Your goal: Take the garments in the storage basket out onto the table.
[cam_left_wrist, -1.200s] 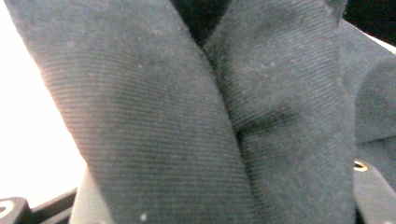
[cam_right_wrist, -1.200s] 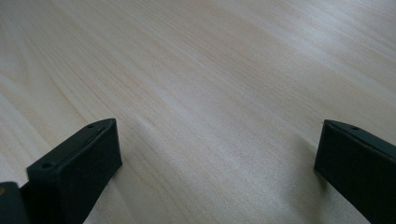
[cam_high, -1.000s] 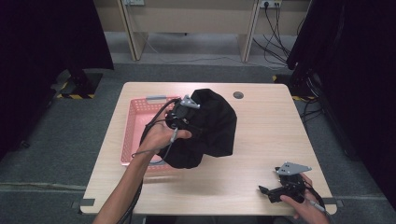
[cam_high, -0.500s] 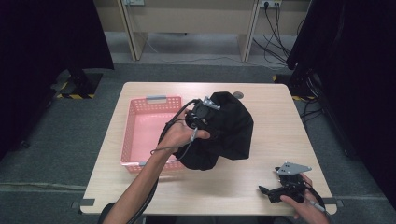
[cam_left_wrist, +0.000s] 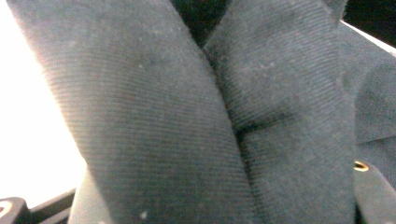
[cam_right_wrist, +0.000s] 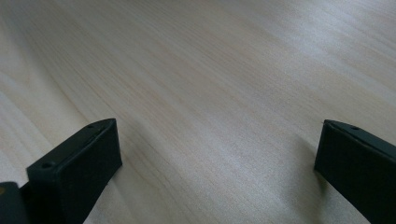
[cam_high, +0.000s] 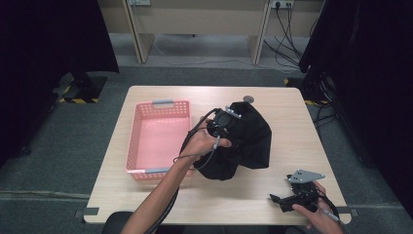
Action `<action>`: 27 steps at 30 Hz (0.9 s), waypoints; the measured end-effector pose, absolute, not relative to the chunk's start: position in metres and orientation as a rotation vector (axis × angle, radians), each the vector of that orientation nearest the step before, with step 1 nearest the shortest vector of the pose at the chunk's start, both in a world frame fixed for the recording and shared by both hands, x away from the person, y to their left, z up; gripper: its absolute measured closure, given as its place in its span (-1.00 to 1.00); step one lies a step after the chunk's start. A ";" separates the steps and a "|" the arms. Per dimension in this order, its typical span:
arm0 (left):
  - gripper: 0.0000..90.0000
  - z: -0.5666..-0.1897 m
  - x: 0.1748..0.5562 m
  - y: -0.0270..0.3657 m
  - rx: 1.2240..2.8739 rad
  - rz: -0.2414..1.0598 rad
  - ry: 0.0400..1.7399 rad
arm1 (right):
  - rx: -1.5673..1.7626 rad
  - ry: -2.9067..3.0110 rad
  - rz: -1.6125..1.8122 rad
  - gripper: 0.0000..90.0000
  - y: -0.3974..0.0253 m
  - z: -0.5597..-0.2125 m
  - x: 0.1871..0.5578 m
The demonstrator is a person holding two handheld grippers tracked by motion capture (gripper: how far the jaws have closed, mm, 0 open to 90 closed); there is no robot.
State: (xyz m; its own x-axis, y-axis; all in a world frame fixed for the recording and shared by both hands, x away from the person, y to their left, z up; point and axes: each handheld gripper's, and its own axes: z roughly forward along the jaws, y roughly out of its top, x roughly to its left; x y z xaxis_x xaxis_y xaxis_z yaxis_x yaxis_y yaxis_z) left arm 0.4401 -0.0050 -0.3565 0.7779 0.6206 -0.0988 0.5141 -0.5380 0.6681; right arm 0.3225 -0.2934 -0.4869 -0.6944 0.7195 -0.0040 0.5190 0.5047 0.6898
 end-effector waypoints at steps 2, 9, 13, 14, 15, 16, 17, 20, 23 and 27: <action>-0.16 -0.361 0.443 -0.007 2.258 0.187 0.854 | 1.042 2.460 0.982 -0.99 -0.293 -0.487 0.322; -0.16 -0.378 0.455 -0.008 2.254 0.169 0.923 | 1.042 2.461 0.982 -0.99 -0.294 -0.487 0.322; -0.16 -0.385 0.459 -0.009 2.239 0.159 0.959 | 1.040 2.460 0.982 -0.99 -0.294 -0.487 0.322; -0.17 -0.387 0.460 -0.010 2.238 0.155 0.964 | 1.040 2.460 0.981 -0.99 -0.294 -0.487 0.322; -0.17 -0.388 0.460 -0.011 2.240 0.148 0.966 | 1.040 2.460 0.982 -0.99 -0.294 -0.487 0.322; -0.17 -0.390 0.461 -0.012 2.238 0.142 0.971 | 1.041 2.460 0.982 -0.99 -0.294 -0.487 0.322; -0.17 -0.390 0.461 -0.012 2.238 0.142 0.971 | 1.041 2.460 0.982 -0.99 -0.294 -0.487 0.322; -0.17 -0.399 0.463 -0.017 2.241 0.121 0.992 | 1.040 2.460 0.982 -0.99 -0.294 -0.487 0.322; -0.18 -0.407 0.466 -0.018 2.249 0.110 1.014 | 1.040 2.460 0.982 -0.99 -0.294 -0.487 0.322; -0.19 -0.417 0.469 -0.016 2.254 0.104 1.046 | 1.043 2.460 0.982 -0.99 -0.293 -0.487 0.322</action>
